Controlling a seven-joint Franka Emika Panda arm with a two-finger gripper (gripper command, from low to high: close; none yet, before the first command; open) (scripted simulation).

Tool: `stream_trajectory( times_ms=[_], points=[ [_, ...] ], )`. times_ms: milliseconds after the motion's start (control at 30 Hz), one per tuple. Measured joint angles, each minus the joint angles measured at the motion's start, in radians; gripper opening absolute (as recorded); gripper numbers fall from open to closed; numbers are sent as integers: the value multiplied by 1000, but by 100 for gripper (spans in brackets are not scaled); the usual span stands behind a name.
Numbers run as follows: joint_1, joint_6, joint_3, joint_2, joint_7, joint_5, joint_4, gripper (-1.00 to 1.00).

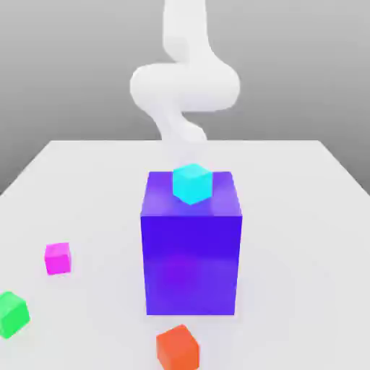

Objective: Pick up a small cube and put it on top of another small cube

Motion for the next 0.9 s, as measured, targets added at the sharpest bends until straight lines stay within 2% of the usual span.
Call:
stream_trajectory(
  times_ms=[367, 633, 767, 900],
  points=[
    [7, 234, -356, 343, -465, 17, -220, 0],
    [-19, 401, -577, 598, -829, 72, -377, 0],
    [-103, 484, -637, 729, -1018, 109, -455, 0],
    [-158, 541, -568, 822, -1159, 233, -461, 0]
  ],
)
